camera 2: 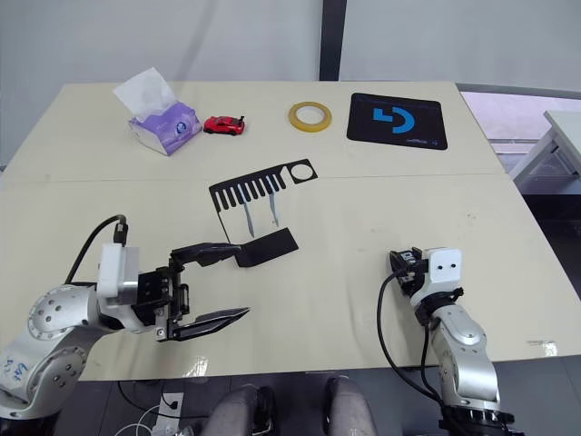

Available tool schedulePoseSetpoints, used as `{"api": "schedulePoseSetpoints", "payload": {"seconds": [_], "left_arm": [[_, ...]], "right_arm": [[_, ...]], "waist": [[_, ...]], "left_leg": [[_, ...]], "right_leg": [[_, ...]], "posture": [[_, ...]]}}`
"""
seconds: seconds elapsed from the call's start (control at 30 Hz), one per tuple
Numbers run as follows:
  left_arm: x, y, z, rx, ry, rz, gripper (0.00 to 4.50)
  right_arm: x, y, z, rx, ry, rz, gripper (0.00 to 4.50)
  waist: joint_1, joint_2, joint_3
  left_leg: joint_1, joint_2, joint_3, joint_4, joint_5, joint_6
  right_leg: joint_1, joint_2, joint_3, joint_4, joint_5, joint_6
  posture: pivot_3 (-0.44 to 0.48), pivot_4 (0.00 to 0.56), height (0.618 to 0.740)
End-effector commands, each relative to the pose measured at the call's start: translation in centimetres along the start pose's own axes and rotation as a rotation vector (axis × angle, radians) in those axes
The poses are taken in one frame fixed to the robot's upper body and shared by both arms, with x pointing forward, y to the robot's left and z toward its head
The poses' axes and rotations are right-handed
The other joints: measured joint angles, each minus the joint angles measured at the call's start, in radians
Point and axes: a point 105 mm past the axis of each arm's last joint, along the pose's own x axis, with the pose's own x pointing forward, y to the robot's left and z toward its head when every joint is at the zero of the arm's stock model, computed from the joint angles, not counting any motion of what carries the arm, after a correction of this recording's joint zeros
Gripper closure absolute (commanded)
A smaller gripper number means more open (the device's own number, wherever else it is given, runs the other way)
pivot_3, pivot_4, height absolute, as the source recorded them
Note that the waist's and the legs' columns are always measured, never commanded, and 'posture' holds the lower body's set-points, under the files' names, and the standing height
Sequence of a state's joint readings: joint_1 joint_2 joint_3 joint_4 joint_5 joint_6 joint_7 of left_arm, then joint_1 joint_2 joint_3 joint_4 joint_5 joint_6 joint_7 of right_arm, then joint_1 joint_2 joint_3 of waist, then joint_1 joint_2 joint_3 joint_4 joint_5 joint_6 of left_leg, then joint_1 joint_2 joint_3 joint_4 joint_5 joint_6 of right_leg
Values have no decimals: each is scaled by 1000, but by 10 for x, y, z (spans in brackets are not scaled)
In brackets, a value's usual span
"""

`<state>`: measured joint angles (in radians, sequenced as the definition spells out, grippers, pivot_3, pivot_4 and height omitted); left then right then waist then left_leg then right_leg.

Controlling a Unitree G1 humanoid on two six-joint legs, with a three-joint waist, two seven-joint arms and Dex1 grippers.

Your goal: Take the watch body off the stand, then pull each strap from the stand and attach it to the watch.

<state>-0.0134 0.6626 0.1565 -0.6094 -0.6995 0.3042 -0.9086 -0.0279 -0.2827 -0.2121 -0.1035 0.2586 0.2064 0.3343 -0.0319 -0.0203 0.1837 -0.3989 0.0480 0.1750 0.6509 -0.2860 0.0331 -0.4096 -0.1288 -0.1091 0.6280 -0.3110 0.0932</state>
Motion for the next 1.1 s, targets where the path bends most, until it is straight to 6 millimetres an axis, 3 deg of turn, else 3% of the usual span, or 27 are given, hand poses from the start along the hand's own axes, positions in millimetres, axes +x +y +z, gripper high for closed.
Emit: {"api": "schedulePoseSetpoints", "payload": {"seconds": [0.03,0.23,0.5,0.63,0.67,0.7,0.97,1.1], "left_arm": [[-2,2,4,27,-12,18,0],[-4,6,4,33,-7,30,0],[-5,9,4,42,-2,37,0],[-7,9,4,42,5,35,0],[-8,9,4,40,8,34,0],[-10,9,4,41,15,35,0],[-33,8,-3,40,88,120,0],[-54,11,-14,42,129,263,0]], "right_arm": [[-4,8,-3,33,5,26,2779],[-8,23,1,32,2,95,2779],[-6,22,0,48,6,83,2779],[-6,25,9,49,-20,121,951],[-6,26,12,43,-26,131,324],[-7,26,16,31,-35,144,98],[-30,8,67,-105,-82,254,38],[-54,8,85,-326,-128,431,38]], "waist": [[1,0,0],[3,0,0],[2,0,0],[2,0,0],[2,0,0],[3,0,0],[5,0,0],[6,0,0]], "left_leg": [[0,0,0,0,0,0],[0,0,0,0,0,0],[0,0,0,0,0,0],[0,0,0,0,0,0],[0,0,0,0,0,0],[0,0,0,0,0,0],[0,0,0,0,0,1],[0,-1,0,-1,0,1]], "right_leg": [[0,0,0,0,0,0],[0,0,0,0,0,0],[0,0,0,0,0,0],[0,0,0,0,0,0],[0,0,0,0,0,0],[0,0,0,0,0,0],[0,-1,0,0,0,0],[0,-1,-1,-1,0,0]], "posture": [[0,150,740],[0,150,740],[0,150,740],[0,150,740],[0,150,740],[0,150,740],[0,150,740],[0,150,740]]}}
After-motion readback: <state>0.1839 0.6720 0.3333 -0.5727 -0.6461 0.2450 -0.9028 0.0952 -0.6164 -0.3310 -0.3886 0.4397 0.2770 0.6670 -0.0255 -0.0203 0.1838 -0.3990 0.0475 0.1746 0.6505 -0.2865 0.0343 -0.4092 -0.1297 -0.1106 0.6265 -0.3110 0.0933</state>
